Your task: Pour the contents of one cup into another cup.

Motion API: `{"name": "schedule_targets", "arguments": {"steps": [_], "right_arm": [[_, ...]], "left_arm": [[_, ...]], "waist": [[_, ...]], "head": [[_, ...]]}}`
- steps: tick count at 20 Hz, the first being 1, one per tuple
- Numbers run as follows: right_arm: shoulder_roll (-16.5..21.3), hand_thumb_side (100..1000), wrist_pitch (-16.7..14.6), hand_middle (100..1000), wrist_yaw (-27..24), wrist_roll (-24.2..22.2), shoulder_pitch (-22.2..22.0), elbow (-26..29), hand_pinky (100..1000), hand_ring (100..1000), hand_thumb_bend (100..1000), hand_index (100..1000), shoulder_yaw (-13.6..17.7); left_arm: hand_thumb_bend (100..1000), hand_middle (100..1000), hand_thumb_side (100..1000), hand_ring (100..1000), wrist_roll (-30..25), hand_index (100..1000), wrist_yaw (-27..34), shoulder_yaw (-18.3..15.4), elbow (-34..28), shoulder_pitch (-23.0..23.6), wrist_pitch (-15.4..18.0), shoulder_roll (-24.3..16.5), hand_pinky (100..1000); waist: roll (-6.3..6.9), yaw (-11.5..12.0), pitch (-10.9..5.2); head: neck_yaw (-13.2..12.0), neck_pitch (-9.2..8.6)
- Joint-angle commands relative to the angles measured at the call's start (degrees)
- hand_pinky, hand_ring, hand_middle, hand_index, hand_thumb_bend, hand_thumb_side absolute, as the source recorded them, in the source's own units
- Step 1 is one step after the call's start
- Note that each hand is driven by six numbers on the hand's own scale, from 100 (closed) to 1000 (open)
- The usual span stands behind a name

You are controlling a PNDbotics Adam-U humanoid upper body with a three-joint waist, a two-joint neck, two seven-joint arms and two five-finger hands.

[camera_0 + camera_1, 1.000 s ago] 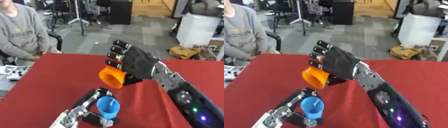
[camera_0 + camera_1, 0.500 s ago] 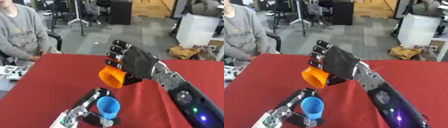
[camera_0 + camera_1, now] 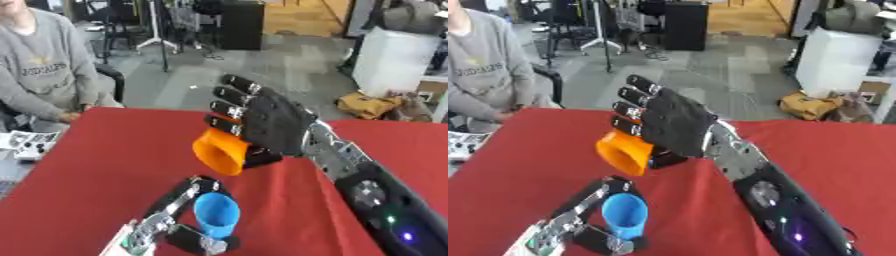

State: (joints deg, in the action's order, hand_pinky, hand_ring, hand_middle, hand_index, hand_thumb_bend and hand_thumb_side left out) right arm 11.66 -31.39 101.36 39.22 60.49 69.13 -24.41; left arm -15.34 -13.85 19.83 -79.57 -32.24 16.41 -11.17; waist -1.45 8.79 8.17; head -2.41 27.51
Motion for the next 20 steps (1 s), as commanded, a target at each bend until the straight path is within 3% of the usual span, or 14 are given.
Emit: {"name": "schedule_targets", "arguments": {"steps": [1,20], "right_arm": [[0.7,625,-12.2,332,0.5,12.7,1.2,1.0,662,631,146,514,0.4],[-1.0,595,-13.0,335,5.5,12.7,0.2,-3.3,665,623,100,503,0.3]], "left_arm": [[507,308,100,336,0.0,582,0.0,-0.5,-0.8,-0.7,0.1,-0.6,278],[522,309,100,339,-1.3,584,-1.3,0.0,0.4,-0.3,0.5,-0.3,283]], "waist": [[0.28,0.1,-0.95],[0.18,0.3,-0.96]], "head": [[-0.1,-0.75],[0.2,-0.80]]}}
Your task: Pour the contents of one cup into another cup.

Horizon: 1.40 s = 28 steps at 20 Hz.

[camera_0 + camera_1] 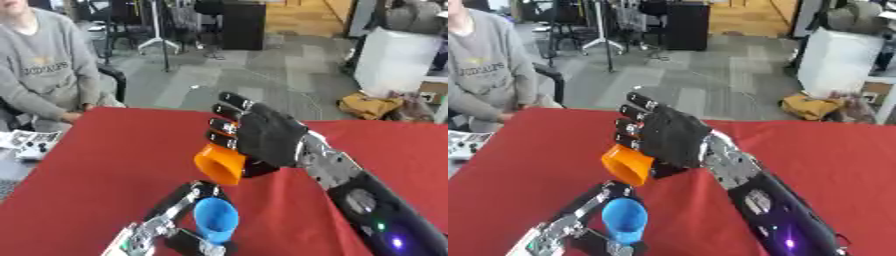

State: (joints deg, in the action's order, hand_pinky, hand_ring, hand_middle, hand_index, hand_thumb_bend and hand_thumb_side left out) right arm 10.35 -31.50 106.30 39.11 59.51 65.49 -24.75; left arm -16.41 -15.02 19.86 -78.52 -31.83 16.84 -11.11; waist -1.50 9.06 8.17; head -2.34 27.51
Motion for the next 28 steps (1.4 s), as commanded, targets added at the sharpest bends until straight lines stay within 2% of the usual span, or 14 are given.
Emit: {"name": "schedule_targets", "arguments": {"steps": [1,12,17,25,28], "right_arm": [[0.4,595,-12.8,335,0.6,12.9,1.1,0.3,666,625,100,503,0.7],[0.6,619,-10.4,375,0.7,12.9,1.6,2.5,698,724,126,541,0.1],[0.9,625,-8.8,378,0.0,12.9,1.8,3.6,703,727,140,546,0.1],[1.1,624,-8.4,396,-1.0,12.9,1.9,3.8,701,716,139,554,0.3],[1.0,611,-8.8,381,-1.6,12.9,1.8,3.3,691,691,108,516,0.5]], "left_arm": [[522,309,100,339,-0.2,584,-0.1,-0.1,-0.6,-0.7,0.1,-0.3,283],[525,310,100,340,-0.2,584,-0.1,-0.1,-0.8,-0.8,0.2,-0.3,285],[525,310,100,341,-0.1,584,0.1,-0.2,-1.0,-0.9,0.2,-0.4,285],[526,311,100,342,-0.1,585,0.3,-0.3,-1.1,-0.9,0.1,-0.4,287],[526,311,100,342,-0.1,585,0.3,-0.3,-1.2,-1.0,0.2,-0.4,287]], "waist": [[0.21,0.0,-0.96],[0.12,-0.2,-1.00],[0.15,-0.2,-1.05],[0.23,-0.4,-1.09],[0.26,-0.4,-1.09]], "head": [[0.2,-0.81],[0.1,-0.80],[0.1,-0.88],[0.1,-0.89],[0.1,-0.90]]}}
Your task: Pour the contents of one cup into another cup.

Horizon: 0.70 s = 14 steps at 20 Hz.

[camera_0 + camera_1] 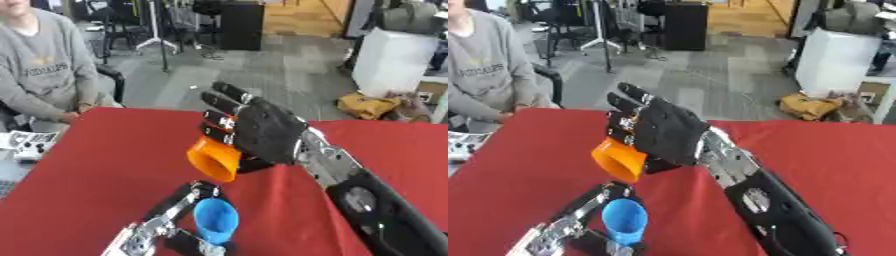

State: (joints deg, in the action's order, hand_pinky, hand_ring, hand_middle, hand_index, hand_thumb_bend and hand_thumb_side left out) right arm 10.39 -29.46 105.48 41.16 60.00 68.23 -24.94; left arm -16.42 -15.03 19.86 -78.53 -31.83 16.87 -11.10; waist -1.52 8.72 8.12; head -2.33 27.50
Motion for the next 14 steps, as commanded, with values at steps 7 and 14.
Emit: {"name": "schedule_targets", "arguments": {"steps": [7,14], "right_arm": [[0.8,588,-12.5,357,-0.9,10.8,1.1,-0.4,657,632,100,449,0.7],[0.8,584,-12.7,356,-0.9,10.8,1.0,-0.6,658,631,100,450,1.0]], "left_arm": [[528,312,100,344,-0.3,586,0.1,-0.2,-1.1,-0.9,0.3,-0.4,289],[529,313,100,345,-0.4,587,0.1,-0.2,-1.1,-0.9,0.4,-0.4,290]], "waist": [[0.32,-0.1,-1.01],[0.38,-0.1,-0.98]], "head": [[0.1,-0.86],[0.0,-0.89]]}}
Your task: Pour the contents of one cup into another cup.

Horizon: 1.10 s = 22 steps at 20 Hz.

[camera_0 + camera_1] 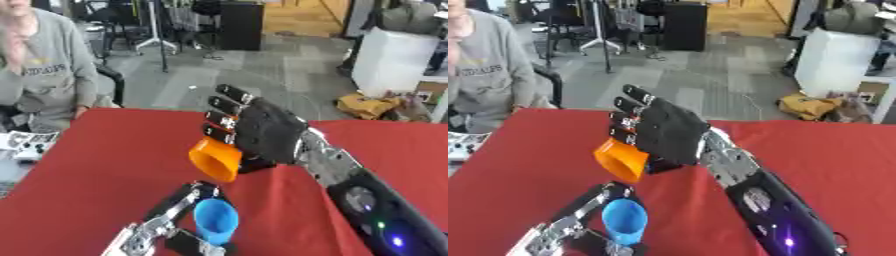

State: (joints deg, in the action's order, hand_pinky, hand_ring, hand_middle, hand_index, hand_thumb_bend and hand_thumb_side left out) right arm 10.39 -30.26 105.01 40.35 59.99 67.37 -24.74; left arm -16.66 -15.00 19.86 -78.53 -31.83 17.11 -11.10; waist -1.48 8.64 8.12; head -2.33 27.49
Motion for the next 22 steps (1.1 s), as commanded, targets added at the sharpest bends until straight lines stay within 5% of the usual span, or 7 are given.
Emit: {"name": "schedule_targets", "arguments": {"steps": [1,8,14,18,19,20,22], "right_arm": [[0.8,583,-11.9,351,-0.5,11.6,1.0,0.1,659,618,100,448,0.9],[1.8,546,-12.6,249,-9.7,10.1,0.5,-4.1,657,392,100,372,4.7],[3.2,425,-13.2,139,-30.6,-1.0,-0.7,-0.2,645,307,100,256,5.9],[4.4,370,-11.5,100,-44.2,-10.6,-2.4,6.5,640,295,100,214,5.8],[4.8,484,-11.0,100,-47.4,-12.5,-3.1,8.6,639,294,100,213,5.8],[5.3,337,-10.2,100,-50.6,-14.3,-4.0,10.6,636,289,100,206,5.9],[6.4,318,-8.3,100,-56.9,-18.0,-5.8,14.6,633,286,100,202,6.4]], "left_arm": [[528,313,100,345,-0.2,587,0.1,-0.2,-1.1,-0.9,0.1,-0.4,290],[612,326,100,360,3.8,593,-0.9,-1.7,1.0,-1.8,0.1,-0.5,302],[726,371,100,408,14.7,615,-6.2,-6.0,10.7,-4.9,0.4,0.4,336],[662,452,100,481,20.2,667,-8.8,-8.2,15.3,-6.6,0.9,0.8,382],[662,473,100,500,21.4,680,-9.1,-8.9,15.8,-6.8,0.9,0.7,399],[906,495,100,526,22.4,692,-9.5,-9.4,15.8,-6.9,1.2,0.6,425],[989,519,100,549,23.4,701,-9.0,-10.1,15.4,-6.8,1.7,0.2,447]], "waist": [[0.35,0.0,-0.97],[0.38,-0.2,-0.99],[0.20,-0.9,-1.01],[0.07,-1.6,-0.95],[0.03,-1.9,-0.92],[-0.04,-2.2,-0.87],[-0.13,-2.5,-0.81]], "head": [[0.0,-0.89],[-0.1,-1.01],[-0.5,-1.21],[-0.7,-1.28],[-0.8,-1.29],[-0.9,-1.24],[-1.3,-1.21]]}}
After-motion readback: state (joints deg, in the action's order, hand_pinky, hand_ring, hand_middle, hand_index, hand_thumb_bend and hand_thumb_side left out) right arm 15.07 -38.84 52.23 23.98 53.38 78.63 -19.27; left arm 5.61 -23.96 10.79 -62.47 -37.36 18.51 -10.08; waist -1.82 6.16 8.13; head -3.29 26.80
